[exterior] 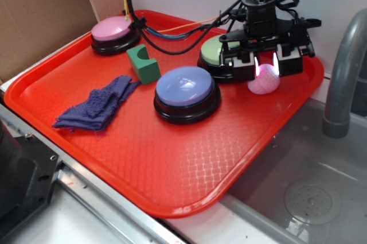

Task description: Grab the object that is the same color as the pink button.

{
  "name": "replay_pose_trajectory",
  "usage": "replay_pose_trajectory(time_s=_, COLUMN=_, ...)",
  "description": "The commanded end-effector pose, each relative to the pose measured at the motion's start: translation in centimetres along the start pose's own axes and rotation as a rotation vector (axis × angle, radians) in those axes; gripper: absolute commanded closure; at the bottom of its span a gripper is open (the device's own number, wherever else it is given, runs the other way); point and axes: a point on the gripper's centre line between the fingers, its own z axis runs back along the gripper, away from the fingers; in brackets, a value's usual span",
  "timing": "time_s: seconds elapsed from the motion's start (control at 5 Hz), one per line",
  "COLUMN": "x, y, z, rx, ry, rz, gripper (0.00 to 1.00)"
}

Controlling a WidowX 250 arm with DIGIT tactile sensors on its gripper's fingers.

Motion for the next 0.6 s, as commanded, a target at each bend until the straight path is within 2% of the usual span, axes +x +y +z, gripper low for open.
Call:
replay_pose_trajectory(time_s=0.0, x=1.0, y=-0.8, z=1.6, rx=-0.029, ry=-0.034, rz=-0.119, gripper=1.0)
replay_pose_trajectory(time_s=0.2, x=1.3, y=-0.7, z=2.1, rx=0.022, ry=-0.05, rz=-0.262, gripper=1.0)
replay_pose_trajectory(time_s=0.4, x=1.1, y=-0.3, z=3.2, rx=-0.012, ry=-0.011, rz=-0.375, gripper=1.0)
